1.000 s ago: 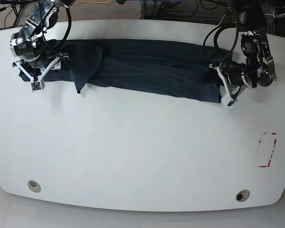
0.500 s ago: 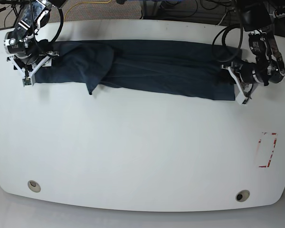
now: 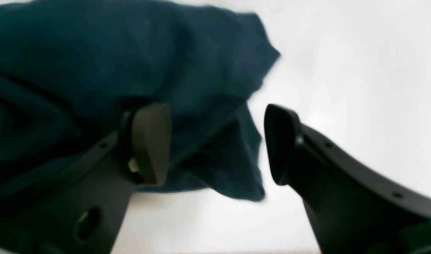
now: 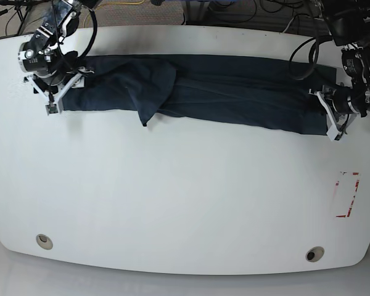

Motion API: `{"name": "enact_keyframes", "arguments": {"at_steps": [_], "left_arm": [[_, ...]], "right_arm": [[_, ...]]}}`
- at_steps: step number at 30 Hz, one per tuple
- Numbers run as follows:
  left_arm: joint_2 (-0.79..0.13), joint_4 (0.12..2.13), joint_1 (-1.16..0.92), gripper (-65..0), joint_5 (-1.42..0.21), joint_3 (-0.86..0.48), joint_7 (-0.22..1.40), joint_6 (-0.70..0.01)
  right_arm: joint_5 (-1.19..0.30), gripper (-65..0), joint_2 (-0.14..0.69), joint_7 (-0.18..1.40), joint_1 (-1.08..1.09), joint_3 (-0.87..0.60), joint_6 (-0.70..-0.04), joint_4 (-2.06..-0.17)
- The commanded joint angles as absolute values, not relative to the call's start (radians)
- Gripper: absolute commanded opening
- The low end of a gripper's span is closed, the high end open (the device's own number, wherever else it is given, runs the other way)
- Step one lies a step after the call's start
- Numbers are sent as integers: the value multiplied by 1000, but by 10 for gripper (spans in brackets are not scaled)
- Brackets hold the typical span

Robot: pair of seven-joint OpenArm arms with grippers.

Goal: Layout the t-shirt on the table in an organized manner, then fold the t-shirt properly
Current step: 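Lift the strip end with the left gripper and fold it toward the right gripper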

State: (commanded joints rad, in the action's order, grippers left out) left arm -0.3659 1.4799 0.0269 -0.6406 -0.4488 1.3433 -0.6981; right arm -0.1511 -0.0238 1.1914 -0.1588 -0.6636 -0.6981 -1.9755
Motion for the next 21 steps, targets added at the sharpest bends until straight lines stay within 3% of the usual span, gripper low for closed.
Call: {"name": "enact_keyframes", "arguments": {"at_steps": [4,10,21], "left_arm": [[-366,1512,27,-608,-641,-449,1345,-698],[-366,1564,24,-608,-641,-449,1345,-698],[-366,1739,21,-607,-641,-446,1346,-698]], "right_arm": [[-254,-250,-58,1194,-163,-651,-698,-1980],[-289,-250,-68,1194,-165,-653,-698,-1966],[-295,-250,-8,1188,-166,-661,-698,-1802]]}}
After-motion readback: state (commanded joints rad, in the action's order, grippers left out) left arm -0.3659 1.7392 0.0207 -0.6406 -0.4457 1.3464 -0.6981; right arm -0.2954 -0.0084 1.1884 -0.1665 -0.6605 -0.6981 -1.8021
